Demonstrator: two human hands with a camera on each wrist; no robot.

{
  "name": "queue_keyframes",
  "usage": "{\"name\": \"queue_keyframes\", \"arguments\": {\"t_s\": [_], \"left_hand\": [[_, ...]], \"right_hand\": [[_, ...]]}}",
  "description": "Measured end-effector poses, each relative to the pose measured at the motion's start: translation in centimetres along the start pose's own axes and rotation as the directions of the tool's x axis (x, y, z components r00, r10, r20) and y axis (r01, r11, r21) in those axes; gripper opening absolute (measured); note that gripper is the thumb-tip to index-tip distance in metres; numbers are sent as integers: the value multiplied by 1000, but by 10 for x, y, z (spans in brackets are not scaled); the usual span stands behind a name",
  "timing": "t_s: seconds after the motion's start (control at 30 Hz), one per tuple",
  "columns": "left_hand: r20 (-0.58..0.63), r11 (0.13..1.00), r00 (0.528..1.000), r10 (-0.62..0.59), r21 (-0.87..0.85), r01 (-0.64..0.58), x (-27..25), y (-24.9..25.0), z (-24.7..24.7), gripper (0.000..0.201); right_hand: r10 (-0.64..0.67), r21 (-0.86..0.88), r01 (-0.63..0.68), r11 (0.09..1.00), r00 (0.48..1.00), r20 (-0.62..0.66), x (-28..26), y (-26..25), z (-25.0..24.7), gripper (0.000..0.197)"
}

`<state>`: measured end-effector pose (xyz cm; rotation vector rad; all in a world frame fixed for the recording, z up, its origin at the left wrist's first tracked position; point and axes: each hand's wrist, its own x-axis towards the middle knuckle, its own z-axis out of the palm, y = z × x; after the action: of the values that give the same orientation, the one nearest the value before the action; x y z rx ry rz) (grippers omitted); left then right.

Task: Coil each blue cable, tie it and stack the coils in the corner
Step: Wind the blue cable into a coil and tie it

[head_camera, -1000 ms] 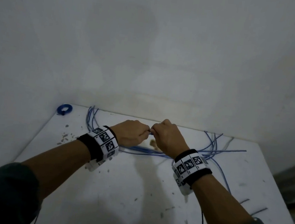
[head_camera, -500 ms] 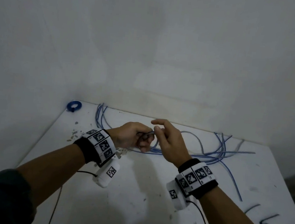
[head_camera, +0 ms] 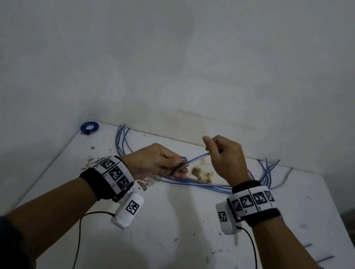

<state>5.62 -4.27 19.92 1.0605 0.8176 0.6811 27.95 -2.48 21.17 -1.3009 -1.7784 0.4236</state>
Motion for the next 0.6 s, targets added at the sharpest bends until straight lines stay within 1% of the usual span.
{"name": "queue_keyframes", "arguments": {"t_s": [0.03,0.1,0.17,0.2,0.27,0.3,0.33,0.4,0.47,0.53,0.6], "left_hand": [[-35,1000,999,5,5,-4,1,-1,1,31],[-161,999,986,49,22,-46,6,-4,4,26],[-296,995,951,89,62,-74,12,-7,4,19],[-326,993,941,94,93,-67,14,-7,4,19],[-328,988,940,97,145,-51,17,-9,8,27],[-338,987,936,97,151,-48,19,-10,11,29],[-358,988,929,100,144,-51,19,-11,13,25],[-402,990,910,102,128,-54,21,-15,17,11],[-459,995,885,76,89,-39,24,-17,16,5],[-525,999,850,49,35,-36,26,-19,10,13],[-586,998,810,30,-29,-57,29,-19,4,23]], "right_hand": [[-39,-6,39,999,999,34,-2,-2,0,39],[-140,1,141,990,976,165,-6,-6,2,33],[-235,-27,255,967,924,301,-10,-9,5,33],[-254,-24,279,960,904,343,-11,-10,7,31],[-232,59,227,972,892,387,-10,-13,7,23],[-223,101,199,975,887,404,-9,-16,6,24],[-220,128,181,975,873,436,-9,-19,5,25],[-211,128,169,977,820,531,-10,-23,4,15],[-185,69,181,981,760,623,-13,-28,1,10],[-179,20,232,973,689,702,-19,-32,0,15],[-189,-8,301,954,619,762,-26,-36,1,19]]}}
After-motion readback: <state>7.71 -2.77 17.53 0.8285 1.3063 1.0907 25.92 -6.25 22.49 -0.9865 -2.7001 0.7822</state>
